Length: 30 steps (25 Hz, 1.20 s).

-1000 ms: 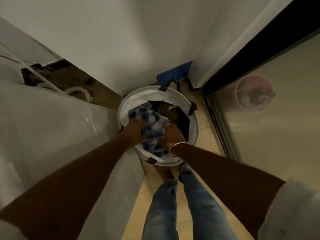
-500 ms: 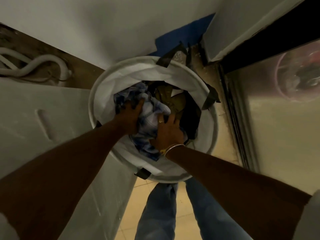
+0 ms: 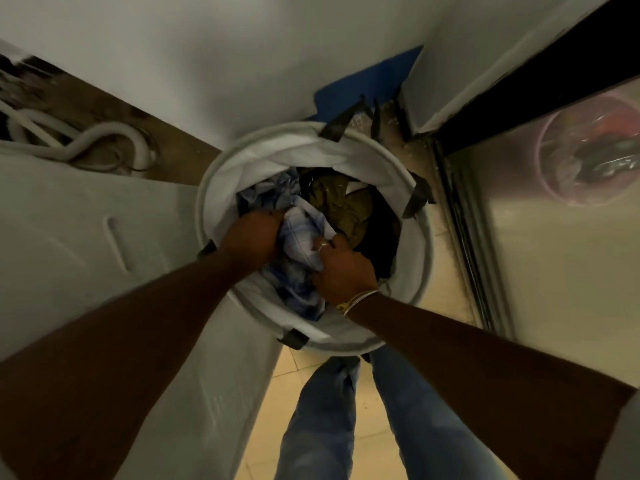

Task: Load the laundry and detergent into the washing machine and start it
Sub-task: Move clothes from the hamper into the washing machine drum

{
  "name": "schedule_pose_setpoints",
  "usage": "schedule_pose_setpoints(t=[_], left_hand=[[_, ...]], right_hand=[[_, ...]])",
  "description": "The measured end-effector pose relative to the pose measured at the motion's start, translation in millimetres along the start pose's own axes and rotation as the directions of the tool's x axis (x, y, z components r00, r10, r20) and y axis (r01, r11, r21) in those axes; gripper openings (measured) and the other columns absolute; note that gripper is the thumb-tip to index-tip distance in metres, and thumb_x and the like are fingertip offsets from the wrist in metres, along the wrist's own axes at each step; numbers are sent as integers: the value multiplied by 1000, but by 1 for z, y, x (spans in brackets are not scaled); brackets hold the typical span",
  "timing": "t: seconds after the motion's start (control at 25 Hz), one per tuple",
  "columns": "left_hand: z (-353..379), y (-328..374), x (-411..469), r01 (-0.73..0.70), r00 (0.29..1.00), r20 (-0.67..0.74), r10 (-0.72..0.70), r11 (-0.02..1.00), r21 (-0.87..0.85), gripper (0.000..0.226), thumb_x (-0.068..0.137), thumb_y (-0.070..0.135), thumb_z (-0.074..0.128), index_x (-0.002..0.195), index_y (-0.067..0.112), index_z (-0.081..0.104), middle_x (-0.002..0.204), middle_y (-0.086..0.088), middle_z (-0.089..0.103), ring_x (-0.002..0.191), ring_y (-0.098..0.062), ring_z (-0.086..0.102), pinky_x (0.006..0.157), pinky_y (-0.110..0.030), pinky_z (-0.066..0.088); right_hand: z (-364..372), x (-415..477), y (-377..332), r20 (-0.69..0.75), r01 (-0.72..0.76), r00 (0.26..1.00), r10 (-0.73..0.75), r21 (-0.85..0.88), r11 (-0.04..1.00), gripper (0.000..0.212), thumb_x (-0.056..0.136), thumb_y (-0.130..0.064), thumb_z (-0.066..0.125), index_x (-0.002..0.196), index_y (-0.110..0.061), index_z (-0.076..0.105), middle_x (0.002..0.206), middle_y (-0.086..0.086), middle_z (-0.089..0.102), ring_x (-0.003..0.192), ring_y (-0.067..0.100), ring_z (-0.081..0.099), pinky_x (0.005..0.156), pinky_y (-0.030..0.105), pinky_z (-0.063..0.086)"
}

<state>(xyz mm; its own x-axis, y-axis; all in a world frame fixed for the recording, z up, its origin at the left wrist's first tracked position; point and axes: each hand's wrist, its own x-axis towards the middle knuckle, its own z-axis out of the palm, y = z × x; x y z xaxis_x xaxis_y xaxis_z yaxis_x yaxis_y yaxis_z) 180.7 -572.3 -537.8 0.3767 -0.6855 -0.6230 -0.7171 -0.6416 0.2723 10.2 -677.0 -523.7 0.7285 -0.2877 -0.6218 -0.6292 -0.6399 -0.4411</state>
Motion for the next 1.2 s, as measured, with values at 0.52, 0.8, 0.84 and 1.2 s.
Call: schedule_pose_setpoints(t=[0.52,0.8,0.84,1.2], left_hand=[[-159,56,-127,-105,953,-300,-37,889,-445,47,93,20,59,136,15,44,121,-9,63,108,-24,61,90,-27,44],[-226,83,-228,-114,892,-439,-110,884,-454,47,91,34,58,132,20,41,115,-9,67,98,-28,65,83,-34,50],[-236,89,-244,-123,870,-477,-125,881,-457,44,90,34,58,129,20,42,112,-8,67,97,-27,64,80,-32,48],[-297,158,-480,-321,596,-794,-121,870,-374,27,93,27,56,115,16,44,95,5,60,76,-10,56,61,-16,37]], right_hand=[[-136,-84,-80,-476,119,874,96,402,908,60,80,-37,41,136,-20,55,120,11,63,107,31,60,92,44,50],[-190,-158,-136,-680,411,733,-5,436,801,28,80,-22,48,103,-17,63,91,5,63,87,25,59,76,35,48],[-200,-170,-145,-697,434,717,-18,426,794,26,79,-23,48,100,-17,62,90,7,62,87,26,59,76,38,49],[-263,-373,-245,-859,671,477,-185,220,708,10,83,-10,47,87,-17,54,83,4,57,74,18,48,63,30,39]])
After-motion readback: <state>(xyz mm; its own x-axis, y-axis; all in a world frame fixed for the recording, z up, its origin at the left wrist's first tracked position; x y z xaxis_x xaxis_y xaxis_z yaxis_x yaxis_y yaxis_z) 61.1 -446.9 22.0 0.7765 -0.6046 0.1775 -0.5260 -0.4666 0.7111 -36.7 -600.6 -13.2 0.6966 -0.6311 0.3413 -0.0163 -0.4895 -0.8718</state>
